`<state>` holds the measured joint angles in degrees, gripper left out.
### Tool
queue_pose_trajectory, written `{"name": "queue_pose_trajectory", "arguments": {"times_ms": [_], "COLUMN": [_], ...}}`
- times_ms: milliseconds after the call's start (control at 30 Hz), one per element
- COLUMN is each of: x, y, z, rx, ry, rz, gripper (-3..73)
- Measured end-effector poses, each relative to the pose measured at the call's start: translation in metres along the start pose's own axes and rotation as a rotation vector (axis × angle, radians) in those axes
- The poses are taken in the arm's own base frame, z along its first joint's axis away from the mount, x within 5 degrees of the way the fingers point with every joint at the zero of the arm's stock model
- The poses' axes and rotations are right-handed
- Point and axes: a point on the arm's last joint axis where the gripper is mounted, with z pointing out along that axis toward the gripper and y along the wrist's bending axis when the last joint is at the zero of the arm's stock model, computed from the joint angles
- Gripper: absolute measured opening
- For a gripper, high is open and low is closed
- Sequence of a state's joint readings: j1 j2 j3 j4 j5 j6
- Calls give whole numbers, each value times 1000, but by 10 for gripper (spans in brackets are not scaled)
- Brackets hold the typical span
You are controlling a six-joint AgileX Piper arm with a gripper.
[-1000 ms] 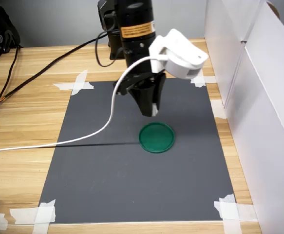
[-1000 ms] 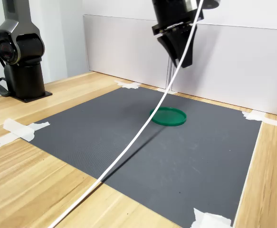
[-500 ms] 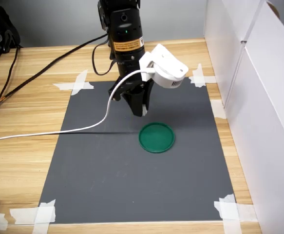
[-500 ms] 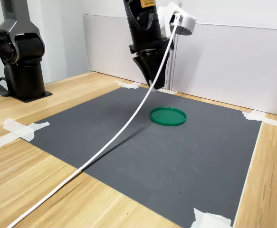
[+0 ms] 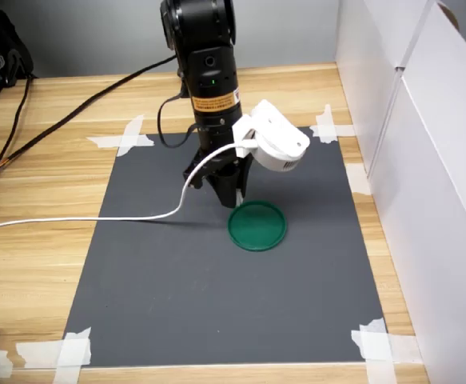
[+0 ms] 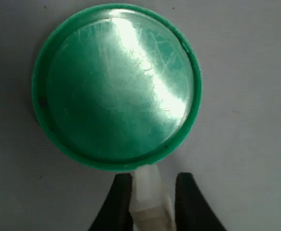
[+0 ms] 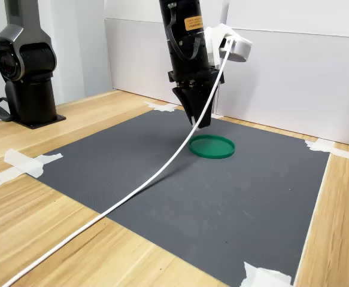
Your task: Grasp a white terminal and put it in the green lid.
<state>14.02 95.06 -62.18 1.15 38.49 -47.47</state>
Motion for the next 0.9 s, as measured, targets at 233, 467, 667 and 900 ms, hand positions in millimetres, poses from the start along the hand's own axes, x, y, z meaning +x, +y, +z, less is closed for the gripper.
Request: {"name": "queue_pose_trajectory", "arguments": {"times_ms": [233, 467, 667, 900], "x": [-17, -20, -18, -20], "y": [9, 9, 9, 8], "z": [0, 10, 16, 16], "rx": [3, -16, -21, -6], "ry": [-23, 13, 38, 17], "rz": [-64, -83, -92, -55], "gripper": [199, 201, 330, 507]}}
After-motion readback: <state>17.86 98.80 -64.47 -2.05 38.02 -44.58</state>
